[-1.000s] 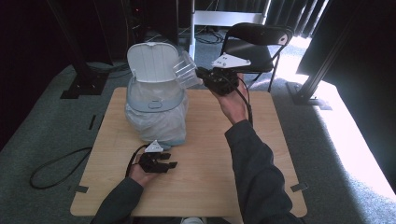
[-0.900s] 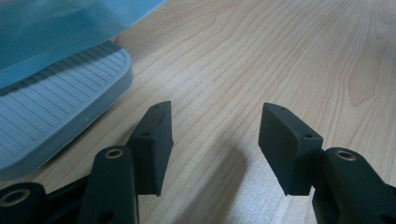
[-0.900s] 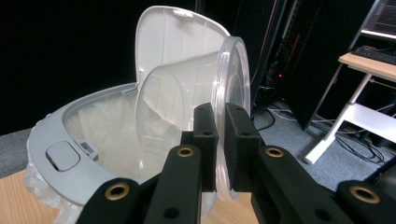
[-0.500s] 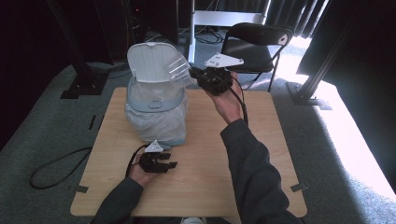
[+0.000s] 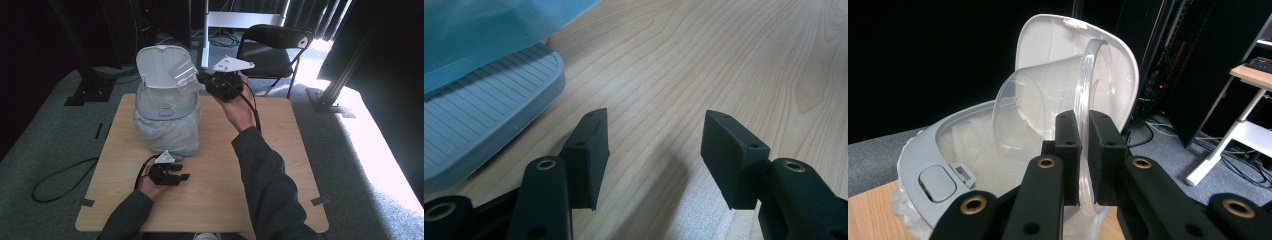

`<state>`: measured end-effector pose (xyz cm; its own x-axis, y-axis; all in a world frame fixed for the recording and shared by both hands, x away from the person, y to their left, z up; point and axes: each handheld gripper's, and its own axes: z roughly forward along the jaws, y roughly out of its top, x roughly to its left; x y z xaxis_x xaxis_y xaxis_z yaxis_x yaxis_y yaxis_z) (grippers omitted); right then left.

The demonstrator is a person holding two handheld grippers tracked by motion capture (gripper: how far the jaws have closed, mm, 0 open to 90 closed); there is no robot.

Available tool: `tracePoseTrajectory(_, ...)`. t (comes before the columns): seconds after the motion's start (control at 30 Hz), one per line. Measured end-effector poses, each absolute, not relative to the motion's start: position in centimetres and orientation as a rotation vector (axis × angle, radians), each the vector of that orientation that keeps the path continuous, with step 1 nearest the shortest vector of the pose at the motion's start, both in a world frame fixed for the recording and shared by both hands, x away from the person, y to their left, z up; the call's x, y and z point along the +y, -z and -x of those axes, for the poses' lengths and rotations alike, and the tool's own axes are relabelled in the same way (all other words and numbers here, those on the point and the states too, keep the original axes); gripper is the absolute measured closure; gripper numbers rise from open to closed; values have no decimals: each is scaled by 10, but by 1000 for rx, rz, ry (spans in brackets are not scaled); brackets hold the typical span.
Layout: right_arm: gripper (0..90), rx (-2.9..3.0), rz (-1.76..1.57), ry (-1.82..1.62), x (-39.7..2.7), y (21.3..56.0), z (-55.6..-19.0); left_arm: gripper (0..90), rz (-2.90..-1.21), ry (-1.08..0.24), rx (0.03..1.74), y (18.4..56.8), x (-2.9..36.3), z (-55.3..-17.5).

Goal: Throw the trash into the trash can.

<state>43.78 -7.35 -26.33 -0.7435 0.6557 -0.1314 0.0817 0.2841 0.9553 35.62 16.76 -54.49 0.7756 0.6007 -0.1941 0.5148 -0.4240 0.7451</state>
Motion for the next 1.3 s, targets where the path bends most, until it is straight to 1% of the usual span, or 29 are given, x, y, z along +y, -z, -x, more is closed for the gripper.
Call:
tracePoseTrajectory(0.6,839,2075,-632,-1497,-53,267,-440,448,-2113,-130,826,545,168,-356)
tracePoseTrajectory(0.63,830,2078,-624,-1489,-51,268,-440,448,-2114,-131,825,545,168,-356)
tracePoseTrajectory(0.7,706,2096,-624,-1474,-45,270,-442,448,-2114,-130,825,545,168,-356)
tracePoseTrajectory(0.73,694,2093,-618,-1467,-44,271,-442,448,-2113,-131,825,545,168,-355)
tracePoseTrajectory(1.13,695,2100,-641,-1463,-53,276,-447,448,-2109,-128,827,545,168,-355)
tracePoseTrajectory(1.3,657,2121,-630,-1458,-47,281,-449,449,-2109,-128,828,545,168,-355)
